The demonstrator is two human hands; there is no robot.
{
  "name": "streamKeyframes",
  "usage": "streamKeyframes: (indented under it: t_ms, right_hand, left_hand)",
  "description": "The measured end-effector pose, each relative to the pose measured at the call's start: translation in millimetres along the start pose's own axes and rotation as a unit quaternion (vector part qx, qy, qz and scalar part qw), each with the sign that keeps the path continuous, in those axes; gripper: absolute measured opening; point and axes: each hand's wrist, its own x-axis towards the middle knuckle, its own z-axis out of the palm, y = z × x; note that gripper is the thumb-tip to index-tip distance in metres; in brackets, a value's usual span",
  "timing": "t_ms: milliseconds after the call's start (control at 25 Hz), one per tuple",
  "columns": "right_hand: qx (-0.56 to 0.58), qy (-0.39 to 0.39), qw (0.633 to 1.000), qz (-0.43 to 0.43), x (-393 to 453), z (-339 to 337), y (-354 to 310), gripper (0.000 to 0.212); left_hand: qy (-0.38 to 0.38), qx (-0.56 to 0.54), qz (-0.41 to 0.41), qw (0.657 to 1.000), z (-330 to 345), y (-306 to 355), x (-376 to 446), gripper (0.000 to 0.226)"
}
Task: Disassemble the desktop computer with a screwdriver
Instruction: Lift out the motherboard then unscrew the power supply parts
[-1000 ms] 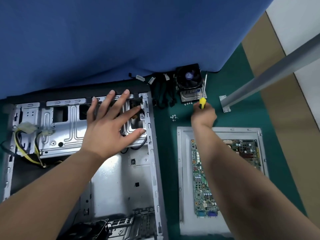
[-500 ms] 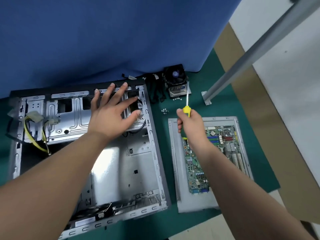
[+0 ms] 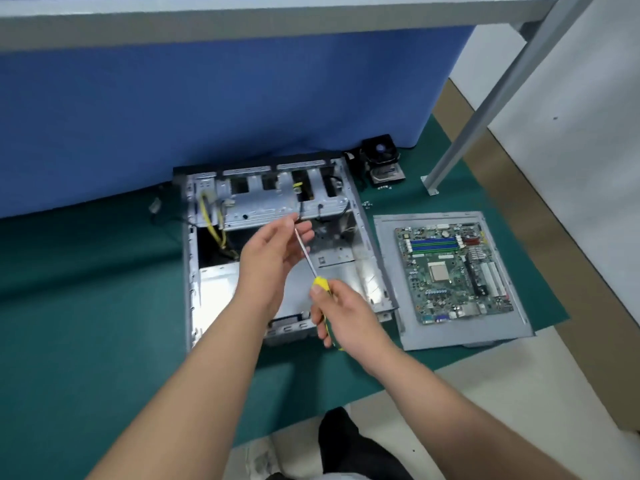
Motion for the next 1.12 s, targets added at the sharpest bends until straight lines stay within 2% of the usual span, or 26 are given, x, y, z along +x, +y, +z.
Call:
streamKeyframes:
  t_ms: [240,560,760,920,1120]
  right_hand:
    - [-0.051,-0.053,0.997,0.033,-45,96,62,0.018]
    - [-0.139,-0.099,0.982,0.082,-72,157,116,0.019]
    - [-0.139,-0.105,0.978,0.113,-83,161,122,0.023]
    - [-0.103,-0.098,0.979,0.147,-87,161,119,0.024]
    - [-0.078,-0.09,0.98,0.158,-83,161,115,0.026]
  left_hand:
    - [0.075,-0.037,-0.054,0.995,-97,-5,-82,0.019]
    - [0.18,-0.079,-0.096,0.976,-153,-38,-137,0.016]
    - [0.205,-0.079,-0.119,0.968,-159,-57,-143,0.015]
    - [0.183,-0.071,-0.159,0.968,-161,-60,-138,0.015]
    - [0.182,-0.066,-0.163,0.968,-160,-59,-131,0.018]
